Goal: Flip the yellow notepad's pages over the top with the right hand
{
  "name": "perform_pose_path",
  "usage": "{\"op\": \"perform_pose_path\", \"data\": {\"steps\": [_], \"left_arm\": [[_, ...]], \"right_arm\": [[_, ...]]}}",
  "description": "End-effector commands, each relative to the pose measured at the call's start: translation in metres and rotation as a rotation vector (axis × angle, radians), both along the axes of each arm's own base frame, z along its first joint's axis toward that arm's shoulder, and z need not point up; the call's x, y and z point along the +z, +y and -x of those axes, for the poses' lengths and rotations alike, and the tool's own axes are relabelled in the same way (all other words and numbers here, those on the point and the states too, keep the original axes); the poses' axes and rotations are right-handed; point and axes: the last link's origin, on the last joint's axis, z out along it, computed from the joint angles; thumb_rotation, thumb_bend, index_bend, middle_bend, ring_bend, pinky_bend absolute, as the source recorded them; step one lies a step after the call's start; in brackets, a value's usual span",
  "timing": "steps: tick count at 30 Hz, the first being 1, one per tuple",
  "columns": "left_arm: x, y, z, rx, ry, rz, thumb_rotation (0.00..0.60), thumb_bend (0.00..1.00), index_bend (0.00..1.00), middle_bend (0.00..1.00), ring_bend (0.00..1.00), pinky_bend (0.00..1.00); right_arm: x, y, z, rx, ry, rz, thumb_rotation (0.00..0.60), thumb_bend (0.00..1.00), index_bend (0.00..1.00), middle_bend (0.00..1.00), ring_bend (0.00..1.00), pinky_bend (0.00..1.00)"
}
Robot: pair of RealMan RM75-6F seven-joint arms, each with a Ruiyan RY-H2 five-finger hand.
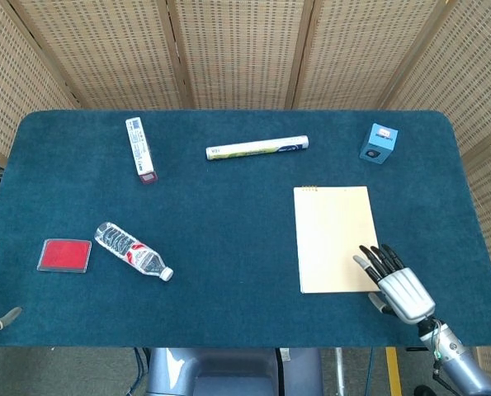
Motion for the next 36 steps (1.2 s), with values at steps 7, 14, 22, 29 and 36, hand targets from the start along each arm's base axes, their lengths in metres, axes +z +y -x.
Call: {"op": "perform_pose_path", "data": {"steps": [7, 14, 22, 29, 36], "left_arm": [[-0.001, 0.000, 0.000, 0.000, 0.002, 0.011, 0.600, 0.00, 0.00, 0.00, 0.00, 0.00], [-0.001, 0.001, 0.000, 0.004, -0.002, 0.016, 0.600, 0.00, 0.00, 0.00, 0.00, 0.00], [-0.001, 0.001, 0.000, 0.003, -0.003, 0.015, 0.600, 0.00, 0.00, 0.00, 0.00, 0.00], [-0.001, 0.001, 0.000, 0.002, -0.003, 0.015, 0.600, 0.00, 0.00, 0.00, 0.00, 0.00], [-0.002, 0.001, -0.001, -0.001, -0.002, 0.018, 0.600, 0.00, 0.00, 0.00, 0.00, 0.00]], "right_arm": [[-0.028, -0.010, 0.009, -0.004, 0.114, -0.018, 0.600, 0.44, 0.00, 0.00, 0.00, 0.00], [-0.035, -0.011, 0.012, 0.009, 0.156, -0.022, 0.600, 0.44, 0.00, 0.00, 0.00, 0.00], [-0.040, -0.013, 0.014, 0.017, 0.188, -0.016, 0.600, 0.44, 0.00, 0.00, 0.00, 0.00], [-0.043, -0.016, 0.014, 0.016, 0.197, -0.010, 0.600, 0.44, 0.00, 0.00, 0.00, 0.00], [-0.048, -0.019, 0.013, 0.022, 0.213, 0.000, 0.600, 0.44, 0.00, 0.00, 0.00, 0.00]]}}
